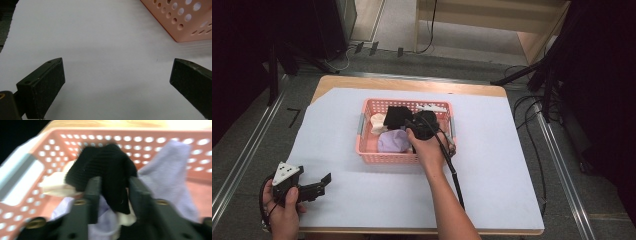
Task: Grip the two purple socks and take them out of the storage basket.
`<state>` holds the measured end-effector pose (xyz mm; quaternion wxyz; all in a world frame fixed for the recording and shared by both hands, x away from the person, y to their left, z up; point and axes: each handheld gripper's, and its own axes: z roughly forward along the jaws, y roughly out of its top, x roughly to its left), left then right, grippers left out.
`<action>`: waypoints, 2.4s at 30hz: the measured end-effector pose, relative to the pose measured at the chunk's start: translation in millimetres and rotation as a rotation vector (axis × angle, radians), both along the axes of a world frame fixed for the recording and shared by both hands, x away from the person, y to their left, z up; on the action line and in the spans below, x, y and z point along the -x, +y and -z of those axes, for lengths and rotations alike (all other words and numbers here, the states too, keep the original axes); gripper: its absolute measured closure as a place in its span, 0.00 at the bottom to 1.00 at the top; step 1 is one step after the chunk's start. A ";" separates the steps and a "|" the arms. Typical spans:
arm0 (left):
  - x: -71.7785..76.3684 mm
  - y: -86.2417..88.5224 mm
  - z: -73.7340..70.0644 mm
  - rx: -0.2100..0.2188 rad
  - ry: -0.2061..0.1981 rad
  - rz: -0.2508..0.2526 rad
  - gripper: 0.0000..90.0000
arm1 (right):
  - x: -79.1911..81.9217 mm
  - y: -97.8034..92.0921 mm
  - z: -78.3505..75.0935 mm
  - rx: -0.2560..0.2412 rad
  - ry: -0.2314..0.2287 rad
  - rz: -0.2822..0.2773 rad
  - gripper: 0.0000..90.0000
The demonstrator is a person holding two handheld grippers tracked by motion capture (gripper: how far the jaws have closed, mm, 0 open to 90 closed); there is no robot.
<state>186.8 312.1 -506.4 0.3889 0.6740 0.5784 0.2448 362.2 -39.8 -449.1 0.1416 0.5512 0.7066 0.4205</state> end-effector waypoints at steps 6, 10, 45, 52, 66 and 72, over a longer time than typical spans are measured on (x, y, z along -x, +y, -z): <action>-0.2 -0.5 0.0 -0.003 0.001 -0.003 0.01 | 4.7 -8.2 -1.8 -0.071 0.107 0.019 0.60; 0.2 0.6 -0.4 0.003 0.005 0.001 0.01 | 8.7 1.0 1.0 -0.034 0.193 -0.020 0.59; 1.7 0.5 -0.4 0.000 -0.017 -0.014 0.01 | 50.6 -81.6 -52.9 -0.222 -0.453 0.026 0.99; 1.8 0.4 -0.4 0.002 -0.019 -0.018 0.01 | 57.6 -126.5 -56.5 -0.225 -0.493 0.130 0.99; 2.3 0.2 -0.4 -0.004 -0.023 -0.018 0.01 | 71.2 -207.7 -26.7 -0.125 -0.480 0.291 0.99; 2.3 0.2 -0.4 -0.003 -0.024 -0.020 0.01 | 72.1 -226.9 2.7 -0.076 -0.423 0.360 0.99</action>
